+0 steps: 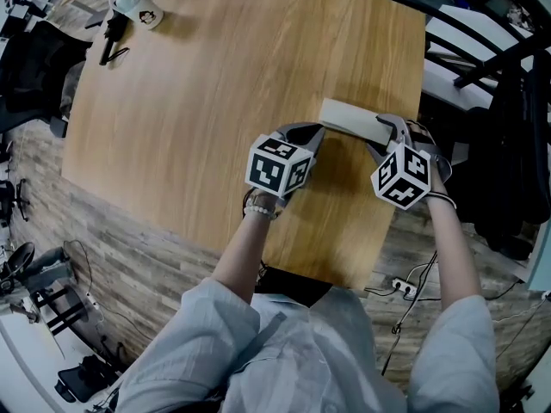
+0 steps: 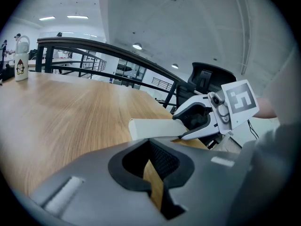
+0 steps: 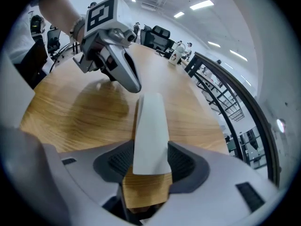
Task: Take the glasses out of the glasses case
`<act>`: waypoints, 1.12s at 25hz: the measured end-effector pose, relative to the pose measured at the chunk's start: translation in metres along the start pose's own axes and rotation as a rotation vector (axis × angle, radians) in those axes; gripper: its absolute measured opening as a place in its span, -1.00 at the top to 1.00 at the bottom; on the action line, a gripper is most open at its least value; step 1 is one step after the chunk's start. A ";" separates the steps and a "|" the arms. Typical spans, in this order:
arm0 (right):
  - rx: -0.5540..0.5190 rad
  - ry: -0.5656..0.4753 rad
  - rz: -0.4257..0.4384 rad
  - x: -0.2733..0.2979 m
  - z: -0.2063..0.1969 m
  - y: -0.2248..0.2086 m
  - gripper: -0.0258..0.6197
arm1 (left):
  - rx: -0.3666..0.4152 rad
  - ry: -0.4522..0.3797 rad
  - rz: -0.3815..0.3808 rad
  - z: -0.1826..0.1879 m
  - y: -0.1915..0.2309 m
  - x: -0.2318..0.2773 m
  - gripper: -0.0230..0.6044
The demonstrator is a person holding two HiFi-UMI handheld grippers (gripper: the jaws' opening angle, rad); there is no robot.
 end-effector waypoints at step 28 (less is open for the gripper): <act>0.200 -0.196 0.174 -0.029 0.000 -0.035 0.74 | 0.063 0.174 -0.014 -0.002 -0.001 0.020 0.92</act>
Point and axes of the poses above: the fingertips, and each gripper's own axes: x forward along the fingers, y to its left, z out of its top, the point moved 3 cm from there along -x, backward along the fingers, and after that the axes turned 14 degrees about z, right-handed, at the moved point
